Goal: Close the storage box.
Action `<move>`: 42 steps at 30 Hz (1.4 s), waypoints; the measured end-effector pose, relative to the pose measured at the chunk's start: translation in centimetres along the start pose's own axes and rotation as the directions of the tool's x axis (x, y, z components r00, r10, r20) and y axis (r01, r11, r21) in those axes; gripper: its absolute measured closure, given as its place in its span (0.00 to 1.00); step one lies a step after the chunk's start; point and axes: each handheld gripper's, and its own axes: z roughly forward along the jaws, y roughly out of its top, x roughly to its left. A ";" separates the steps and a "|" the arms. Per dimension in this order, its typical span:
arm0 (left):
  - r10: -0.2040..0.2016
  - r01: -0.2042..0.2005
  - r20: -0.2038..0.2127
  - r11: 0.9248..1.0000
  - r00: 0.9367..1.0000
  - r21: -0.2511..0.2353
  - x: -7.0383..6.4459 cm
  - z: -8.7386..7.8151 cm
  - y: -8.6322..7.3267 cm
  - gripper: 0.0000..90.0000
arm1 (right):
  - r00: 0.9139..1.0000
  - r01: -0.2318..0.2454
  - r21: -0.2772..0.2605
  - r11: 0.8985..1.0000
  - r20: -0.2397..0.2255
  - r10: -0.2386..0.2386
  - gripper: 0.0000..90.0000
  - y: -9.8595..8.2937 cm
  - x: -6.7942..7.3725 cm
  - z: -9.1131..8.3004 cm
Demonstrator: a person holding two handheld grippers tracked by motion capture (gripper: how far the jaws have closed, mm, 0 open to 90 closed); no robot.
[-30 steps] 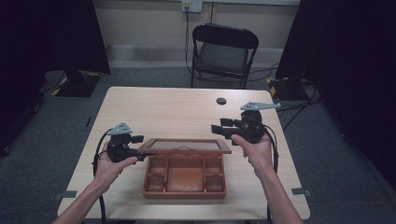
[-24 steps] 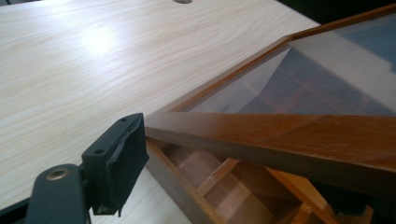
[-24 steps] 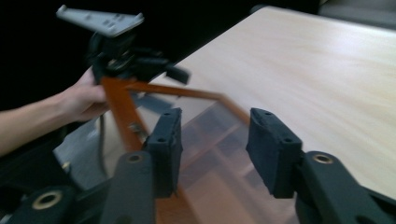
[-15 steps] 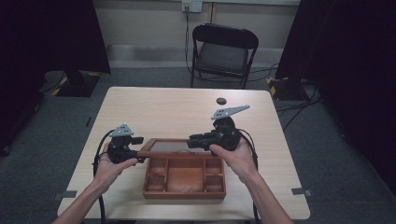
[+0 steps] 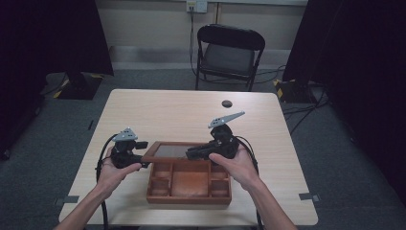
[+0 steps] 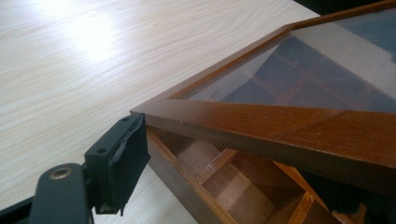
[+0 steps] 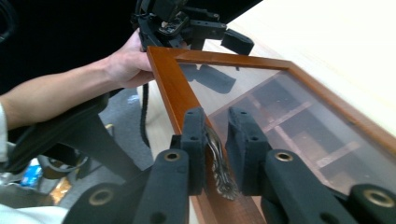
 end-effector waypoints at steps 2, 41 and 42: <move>0.001 -0.001 0.001 1.000 1.000 0.002 0.1 0.0 0.0 0.23 | 1.000 -0.002 0.001 1.000 -0.004 0.002 0.89 0.0 0.0 0.0; -0.114 0.116 -0.106 0.993 0.988 0.015 4.5 -1.1 -1.3 0.25 | 0.998 0.051 0.082 0.995 0.022 -0.053 0.91 -1.6 1.1 1.1; -0.112 0.114 -0.108 0.993 0.988 0.017 4.5 -1.1 -1.3 0.25 | 0.998 0.053 0.090 0.994 0.021 -0.055 0.91 -1.7 1.2 1.3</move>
